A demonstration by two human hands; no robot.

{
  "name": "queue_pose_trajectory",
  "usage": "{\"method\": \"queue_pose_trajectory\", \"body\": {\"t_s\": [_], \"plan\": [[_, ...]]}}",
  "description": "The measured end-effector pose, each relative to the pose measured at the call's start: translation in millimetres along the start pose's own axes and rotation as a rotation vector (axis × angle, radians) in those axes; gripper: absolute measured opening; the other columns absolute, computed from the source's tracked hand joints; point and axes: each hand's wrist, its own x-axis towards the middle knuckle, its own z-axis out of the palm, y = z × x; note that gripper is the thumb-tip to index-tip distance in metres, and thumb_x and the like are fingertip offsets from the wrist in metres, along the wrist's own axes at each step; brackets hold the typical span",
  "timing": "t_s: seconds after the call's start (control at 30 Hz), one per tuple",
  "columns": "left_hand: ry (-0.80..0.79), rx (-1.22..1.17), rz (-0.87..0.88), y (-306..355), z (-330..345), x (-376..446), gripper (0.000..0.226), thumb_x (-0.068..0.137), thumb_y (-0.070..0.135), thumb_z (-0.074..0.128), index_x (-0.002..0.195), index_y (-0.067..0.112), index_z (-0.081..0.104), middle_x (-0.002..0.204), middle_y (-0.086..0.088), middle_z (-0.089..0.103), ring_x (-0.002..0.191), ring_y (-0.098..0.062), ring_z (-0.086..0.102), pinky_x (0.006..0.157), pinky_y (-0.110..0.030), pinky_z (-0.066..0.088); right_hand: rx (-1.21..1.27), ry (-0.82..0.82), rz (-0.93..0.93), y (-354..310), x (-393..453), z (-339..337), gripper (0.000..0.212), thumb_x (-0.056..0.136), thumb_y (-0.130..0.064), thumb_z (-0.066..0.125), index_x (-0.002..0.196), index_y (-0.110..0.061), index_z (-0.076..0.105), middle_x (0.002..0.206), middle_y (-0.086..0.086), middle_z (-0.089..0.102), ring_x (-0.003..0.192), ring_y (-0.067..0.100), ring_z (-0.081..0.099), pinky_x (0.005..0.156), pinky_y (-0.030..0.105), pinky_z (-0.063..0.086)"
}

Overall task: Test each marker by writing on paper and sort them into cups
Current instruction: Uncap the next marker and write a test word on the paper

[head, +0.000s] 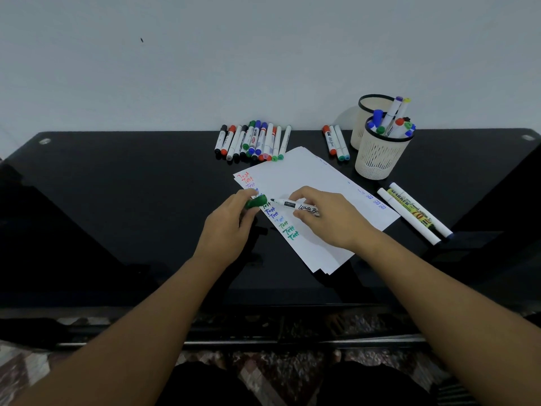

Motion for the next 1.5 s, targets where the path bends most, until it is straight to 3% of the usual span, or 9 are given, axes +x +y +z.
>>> {"method": "queue_pose_trajectory", "body": {"t_s": [0.1,0.23,0.33,0.43,0.67,0.97,1.2,1.3,1.5], "plan": [[0.027,0.009,-0.013,2,-2,0,0.039,0.105,0.028,0.054,0.144,0.030,0.050,0.121,0.011,0.063,0.090,-0.006,0.060,0.081,-0.031,0.055,0.025,-0.008,0.018,1,-1,3,0.027,0.104,-0.037,0.059,0.131,-0.037,0.058,0.129,0.002,0.066,0.113,0.019,0.061,0.097,0.038,0.049],[-0.009,-0.138,-0.145,7,-7,1,0.048,0.107,0.029,0.049,0.152,0.043,0.040,0.107,0.010,0.065,0.092,-0.008,0.063,0.075,-0.023,0.052,0.058,-0.005,0.046,3,-4,4,0.028,0.104,-0.037,0.058,0.132,-0.036,0.057,0.125,0.000,0.066,0.106,0.018,0.061,0.095,0.037,0.049],[-0.024,-0.319,-0.234,15,-12,4,0.037,0.106,0.027,0.051,0.140,0.043,0.050,0.104,0.010,0.069,0.095,-0.004,0.069,0.087,-0.029,0.056,0.090,0.005,0.062,5,-5,3,0.028,0.104,-0.037,0.058,0.132,-0.036,0.057,0.121,-0.002,0.066,0.103,0.015,0.059,0.094,0.035,0.048],[0.040,-0.557,-0.354,26,-17,13,0.024,0.104,0.024,0.056,0.125,0.031,0.047,0.106,0.002,0.074,0.097,-0.010,0.072,0.095,-0.042,0.057,0.120,0.033,0.058,4,-5,2,0.027,0.104,-0.036,0.059,0.131,-0.035,0.059,0.113,-0.006,0.064,0.102,0.015,0.059,0.091,0.032,0.045],[0.070,-1.017,-0.630,40,-10,22,0.021,0.104,0.018,0.057,0.121,0.017,0.045,0.111,-0.004,0.077,0.104,-0.020,0.074,0.100,-0.041,0.054,0.150,0.057,0.001,-5,-7,0,0.027,0.103,-0.036,0.061,0.130,-0.037,0.061,0.109,-0.008,0.060,0.106,0.013,0.057,0.094,0.031,0.045],[-0.032,-1.019,-0.624,45,-9,22,0.026,0.103,0.014,0.058,0.125,0.010,0.046,0.107,-0.006,0.077,0.102,-0.023,0.074,0.077,-0.023,0.058,0.149,0.055,-0.044,-6,-3,6,0.027,0.102,-0.036,0.063,0.129,-0.037,0.062,0.114,0.000,0.066,0.102,0.011,0.057,0.096,0.033,0.048],[-0.082,-1.021,-0.616,46,-12,21,0.026,0.102,0.012,0.060,0.125,0.008,0.048,0.103,-0.007,0.078,0.098,-0.021,0.075,0.085,-0.026,0.059,0.089,0.028,-0.074,-6,4,8,0.024,0.101,-0.037,0.063,0.124,-0.038,0.058,0.104,-0.004,0.067,0.090,0.015,0.060,0.088,0.038,0.051],[-0.121,-0.960,-0.597,44,-10,20,0.023,0.102,0.014,0.060,0.123,0.011,0.051,0.101,-0.011,0.077,0.102,-0.024,0.074,0.100,-0.039,0.055,0.074,0.022,-0.108,-9,4,8,0.025,0.101,-0.035,0.063,0.124,-0.038,0.055,0.097,-0.006,0.067,0.082,0.014,0.061,0.082,0.043,0.054],[-0.206,-0.898,-0.522,40,-7,21,0.019,0.102,0.014,0.060,0.119,0.005,0.060,0.114,-0.013,0.074,0.111,-0.026,0.071,0.108,-0.042,0.049,0.076,-0.019,-0.174,-17,7,8,0.052,0.106,-0.025,0.051,0.149,-0.041,0.026,0.089,0.001,0.062,0.075,0.017,0.060,0.072,0.042,0.051]]}}
